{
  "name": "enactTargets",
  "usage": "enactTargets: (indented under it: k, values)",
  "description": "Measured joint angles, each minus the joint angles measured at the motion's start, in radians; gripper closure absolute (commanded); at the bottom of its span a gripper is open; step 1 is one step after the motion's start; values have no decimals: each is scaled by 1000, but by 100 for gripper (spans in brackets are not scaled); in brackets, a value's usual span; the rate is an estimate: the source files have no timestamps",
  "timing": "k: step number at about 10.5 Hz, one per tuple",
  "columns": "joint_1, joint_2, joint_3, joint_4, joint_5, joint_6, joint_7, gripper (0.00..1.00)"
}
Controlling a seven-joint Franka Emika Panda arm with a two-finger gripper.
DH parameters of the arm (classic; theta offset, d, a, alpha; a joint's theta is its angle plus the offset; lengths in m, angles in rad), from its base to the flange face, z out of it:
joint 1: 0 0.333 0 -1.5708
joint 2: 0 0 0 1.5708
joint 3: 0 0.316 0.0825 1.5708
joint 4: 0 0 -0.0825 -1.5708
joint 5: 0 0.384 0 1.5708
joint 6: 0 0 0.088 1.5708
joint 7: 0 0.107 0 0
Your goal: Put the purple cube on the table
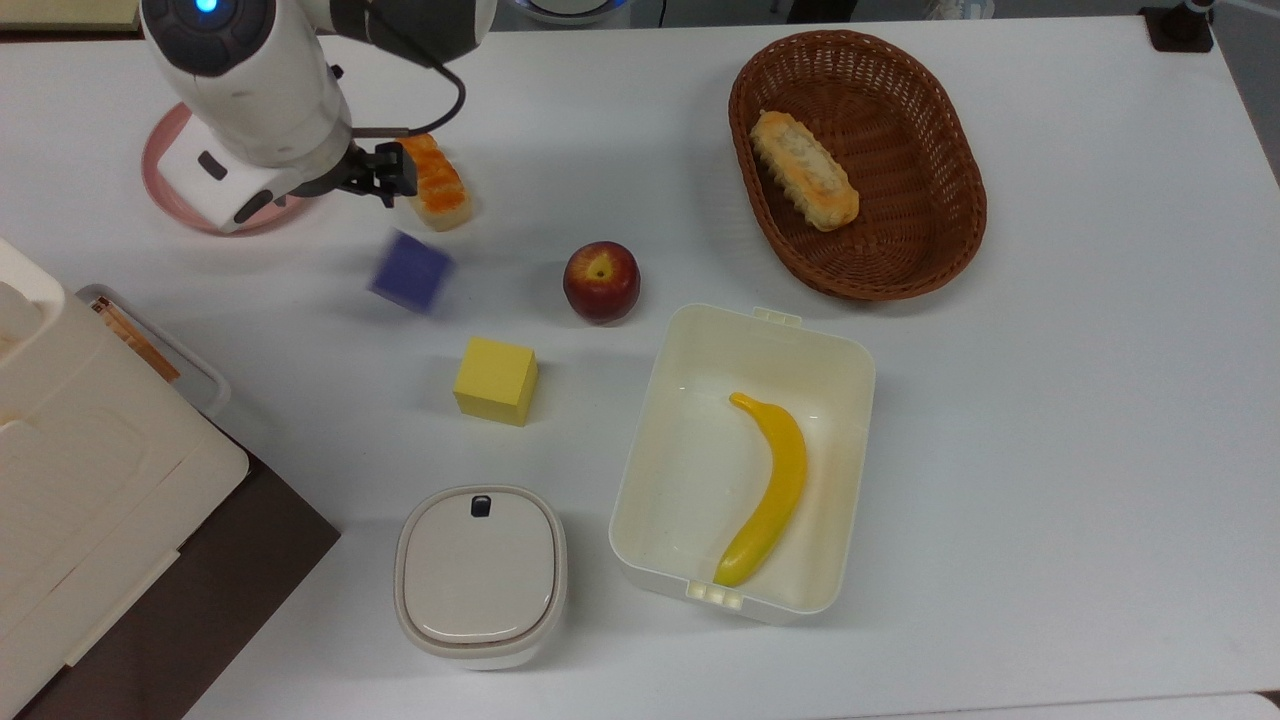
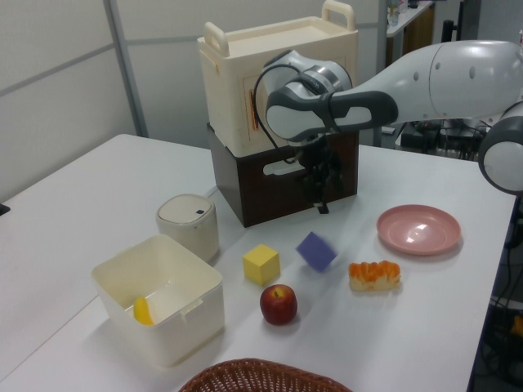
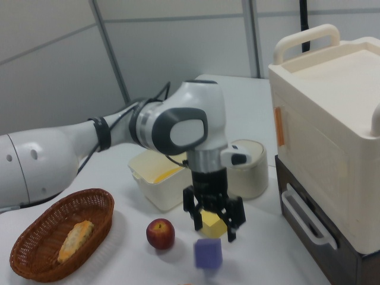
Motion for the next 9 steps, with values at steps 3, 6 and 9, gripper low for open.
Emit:
enactTargets:
  k: [3,6,9]
  values:
    - [47,-38,1,33,12,0,49,0]
    - [104,-116,3,34,12,0,91,0]
    - [129,-131,4,34,12,0,116,0]
